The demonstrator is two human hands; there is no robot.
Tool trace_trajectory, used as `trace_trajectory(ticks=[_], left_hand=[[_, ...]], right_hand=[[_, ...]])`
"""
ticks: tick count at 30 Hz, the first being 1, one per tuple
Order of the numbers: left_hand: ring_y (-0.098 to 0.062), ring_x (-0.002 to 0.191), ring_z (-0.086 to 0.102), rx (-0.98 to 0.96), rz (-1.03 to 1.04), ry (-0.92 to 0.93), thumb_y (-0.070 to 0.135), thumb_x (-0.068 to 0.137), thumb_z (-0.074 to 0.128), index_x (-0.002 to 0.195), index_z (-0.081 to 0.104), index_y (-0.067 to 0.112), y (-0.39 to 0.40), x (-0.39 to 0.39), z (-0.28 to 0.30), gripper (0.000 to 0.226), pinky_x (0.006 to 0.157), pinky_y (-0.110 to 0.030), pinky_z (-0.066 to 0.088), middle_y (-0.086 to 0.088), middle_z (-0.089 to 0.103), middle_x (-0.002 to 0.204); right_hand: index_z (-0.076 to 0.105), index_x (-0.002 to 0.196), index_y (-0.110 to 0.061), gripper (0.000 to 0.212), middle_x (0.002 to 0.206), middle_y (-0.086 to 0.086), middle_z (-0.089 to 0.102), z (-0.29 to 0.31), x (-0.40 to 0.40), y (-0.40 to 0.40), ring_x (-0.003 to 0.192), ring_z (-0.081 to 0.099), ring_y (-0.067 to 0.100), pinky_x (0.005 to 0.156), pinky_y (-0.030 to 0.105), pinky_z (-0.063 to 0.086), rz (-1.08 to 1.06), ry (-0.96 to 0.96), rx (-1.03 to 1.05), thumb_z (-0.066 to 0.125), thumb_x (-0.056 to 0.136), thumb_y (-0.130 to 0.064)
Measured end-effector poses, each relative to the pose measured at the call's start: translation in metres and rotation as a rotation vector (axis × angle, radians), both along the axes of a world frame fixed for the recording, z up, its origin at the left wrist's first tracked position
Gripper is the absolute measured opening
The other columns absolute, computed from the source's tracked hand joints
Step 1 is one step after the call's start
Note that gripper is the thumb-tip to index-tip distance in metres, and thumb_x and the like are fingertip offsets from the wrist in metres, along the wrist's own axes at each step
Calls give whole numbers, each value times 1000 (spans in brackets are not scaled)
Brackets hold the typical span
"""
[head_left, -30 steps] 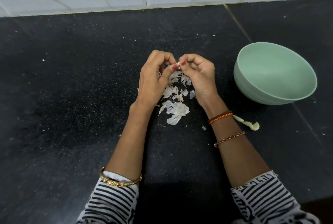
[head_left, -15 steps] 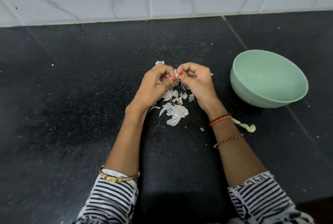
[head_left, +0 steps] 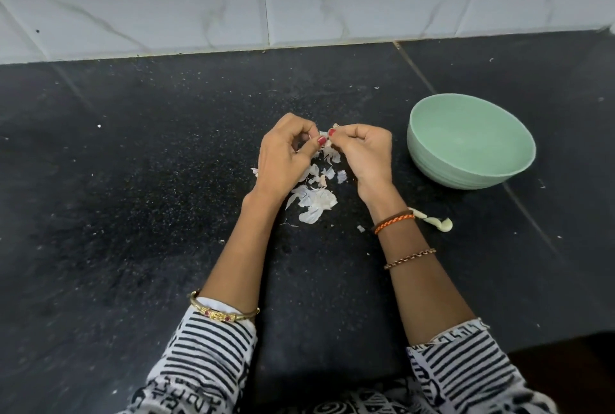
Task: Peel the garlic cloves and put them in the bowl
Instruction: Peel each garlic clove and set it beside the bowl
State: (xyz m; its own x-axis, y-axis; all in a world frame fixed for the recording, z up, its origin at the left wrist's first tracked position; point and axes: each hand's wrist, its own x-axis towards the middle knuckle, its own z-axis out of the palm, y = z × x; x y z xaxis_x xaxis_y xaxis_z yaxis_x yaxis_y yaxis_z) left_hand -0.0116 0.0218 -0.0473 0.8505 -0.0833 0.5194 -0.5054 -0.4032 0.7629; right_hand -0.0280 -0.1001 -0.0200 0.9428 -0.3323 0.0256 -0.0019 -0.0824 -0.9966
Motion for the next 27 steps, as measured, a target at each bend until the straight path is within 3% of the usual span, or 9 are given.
trace_trajectory(ticks=[4, 9, 13, 15, 18, 20, 23, 27], left_hand=[[-9, 74, 44, 54, -6, 73, 33, 88, 43, 78, 49, 14, -1, -9, 5, 22, 67, -21, 36, 13, 45, 75], [-17, 82, 45, 239, 109, 136, 26, 92, 30, 84, 48, 10, -5, -22, 11, 25, 69, -32, 36, -3, 50, 89], [-19, 74, 42, 344, 274, 152, 26, 98, 41, 66, 41, 9, -5, -37, 7, 36, 61, -33, 31, -4, 46, 70], [-18, 73, 43, 336, 311, 143, 29, 93, 53, 61, 42, 12, -5, -43, 4, 38, 59, -30, 31, -1, 47, 65], [-16, 71, 51, 258, 276, 93, 18, 82, 66, 71, 60, 9, -6, -44, 2, 15, 60, -30, 39, -4, 61, 78], [-15, 67, 52, 223, 239, 28, 6, 79, 65, 84, 66, 7, -6, -43, 0, 5, 62, -32, 46, -7, 66, 87], [-16, 74, 55, 200, 233, -61, -8, 78, 55, 103, 68, 9, -6, -40, -3, 33, 67, -27, 45, -7, 68, 94], [-29, 89, 64, 213, 225, -106, -10, 78, 46, 104, 69, 5, -9, -40, -5, 38, 76, -27, 47, -10, 70, 98]], right_hand=[[70, 79, -6, 6, 70, -5, 64, -1, -12, -6, 64, 57, -3, 61, 7, 46, -86, 17, 40, 66, 80, -2], [72, 89, -4, 12, 72, -8, 65, -3, -30, -9, 67, 53, -2, 62, 6, 42, -115, -112, -82, 60, 87, -5], [72, 85, -5, 12, 64, -16, 58, -7, -46, -11, 56, 52, -9, 58, 7, 39, -107, -164, -315, 63, 87, -13], [73, 84, -7, 12, 65, -11, 62, -10, -55, -13, 56, 53, -6, 59, 10, 43, -132, -159, -368, 67, 85, -18], [72, 85, -10, 8, 72, -3, 67, -13, -65, -19, 64, 57, 5, 68, 24, 48, -217, -194, -484, 67, 84, -15], [71, 84, -11, 7, 72, 1, 67, -15, -71, -24, 70, 60, 19, 70, 28, 43, -279, -212, -578, 64, 84, -12], [71, 87, -9, 10, 79, 8, 68, -21, -81, -33, 78, 57, 28, 73, 26, 34, -355, -224, -713, 61, 83, -6], [72, 84, -2, 17, 80, 12, 70, -27, -96, -43, 73, 60, 36, 71, 38, 46, -501, -241, -732, 59, 72, 2]])
